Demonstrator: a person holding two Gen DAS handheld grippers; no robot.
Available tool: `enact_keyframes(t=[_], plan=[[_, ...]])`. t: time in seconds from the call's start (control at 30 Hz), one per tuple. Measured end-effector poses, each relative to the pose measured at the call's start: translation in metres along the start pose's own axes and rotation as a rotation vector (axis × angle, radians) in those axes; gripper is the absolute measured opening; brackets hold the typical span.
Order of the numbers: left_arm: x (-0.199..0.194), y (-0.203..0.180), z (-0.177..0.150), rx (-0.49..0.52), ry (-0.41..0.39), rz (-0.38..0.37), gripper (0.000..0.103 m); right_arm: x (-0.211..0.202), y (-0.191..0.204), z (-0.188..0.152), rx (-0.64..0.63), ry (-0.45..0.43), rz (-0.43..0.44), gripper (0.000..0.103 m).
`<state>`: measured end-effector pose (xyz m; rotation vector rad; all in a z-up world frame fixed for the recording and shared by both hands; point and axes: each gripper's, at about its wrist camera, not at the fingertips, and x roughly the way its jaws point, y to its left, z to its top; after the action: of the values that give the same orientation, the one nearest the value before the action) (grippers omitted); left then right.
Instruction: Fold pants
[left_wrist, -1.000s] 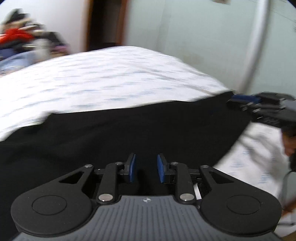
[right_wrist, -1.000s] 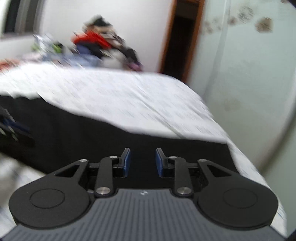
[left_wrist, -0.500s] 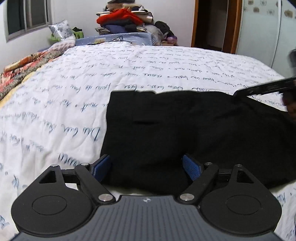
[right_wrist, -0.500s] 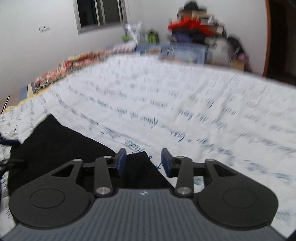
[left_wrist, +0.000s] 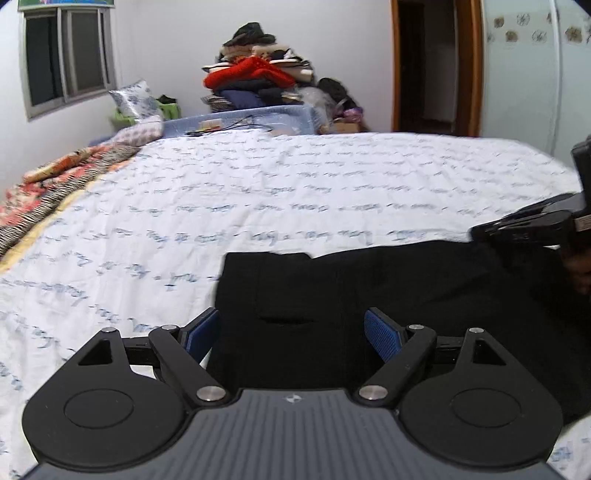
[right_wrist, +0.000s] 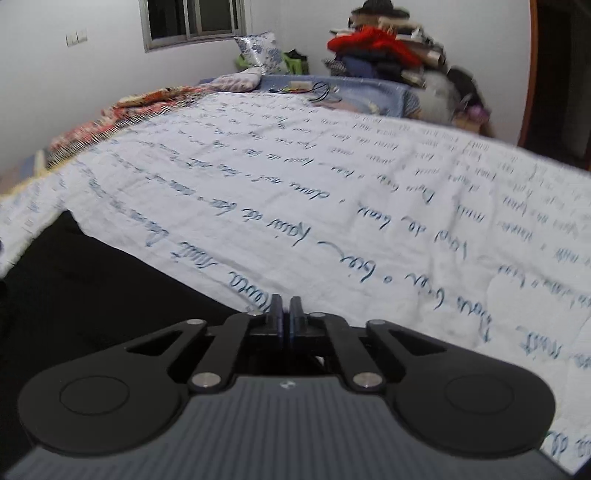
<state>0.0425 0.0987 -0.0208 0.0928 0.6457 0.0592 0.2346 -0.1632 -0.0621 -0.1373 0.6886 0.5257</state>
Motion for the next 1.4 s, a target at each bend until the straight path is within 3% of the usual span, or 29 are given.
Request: enact_keyframes(t=[0.07,0.1,0.2,0.27,0.37,0.5,0.67,0.87,1.0,1.03,1.1,1.17,1.33,1.4], plan=[[-0.001,0.008,-0.001,0.011,-0.007,0.066,0.085,0.002,0.006,0.000,-0.035,0.017,-0.061,0.005],[-0.003,0.015,-0.001,0.002,-0.018,0.098,0.085,-0.002,0.010,0.001,-0.046,0.010,-0.094,0.019],[-0.006,0.044,-0.001,-0.088,-0.021,0.177,0.086,-0.049,0.040,0.005,-0.140,-0.108,-0.130,0.034],[-0.004,0.066,0.000,-0.195,-0.006,0.187,0.086,-0.079,0.069,0.006,-0.204,-0.184,-0.057,0.037],[-0.006,0.090,-0.004,-0.339,-0.012,0.176,0.086,-0.105,0.133,-0.003,-0.329,-0.233,0.122,0.037],[-0.009,0.104,-0.011,-0.408,0.011,0.127,0.086,-0.098,0.215,-0.026,-0.566,-0.233,0.221,0.037],[-0.014,0.112,-0.020,-0.431,0.011,0.119,0.086,-0.069,0.277,-0.050,-0.780,-0.219,0.181,0.037],[-0.009,0.121,-0.030,-0.484,0.031,0.087,0.086,-0.037,0.309,-0.072,-0.999,-0.202,0.002,0.038],[-0.011,0.120,-0.030,-0.485,0.023,0.078,0.086,-0.021,0.318,-0.075,-1.049,-0.196,-0.028,0.040],[-0.013,0.120,-0.029,-0.487,0.019,0.073,0.086,-0.018,0.320,-0.075,-1.060,-0.204,-0.038,0.037],[-0.016,0.121,-0.026,-0.488,0.008,0.068,0.086,-0.016,0.321,-0.076,-1.077,-0.234,-0.049,0.013],[-0.021,0.122,-0.024,-0.486,-0.009,0.072,0.086,-0.015,0.321,-0.078,-1.077,-0.268,-0.064,0.013],[-0.031,0.123,-0.013,-0.489,-0.057,0.072,0.086,-0.032,0.304,-0.044,-0.802,-0.258,0.101,0.013],[-0.029,0.119,-0.007,-0.477,-0.069,0.076,0.086,-0.033,0.305,-0.037,-0.786,-0.248,0.117,0.013]])
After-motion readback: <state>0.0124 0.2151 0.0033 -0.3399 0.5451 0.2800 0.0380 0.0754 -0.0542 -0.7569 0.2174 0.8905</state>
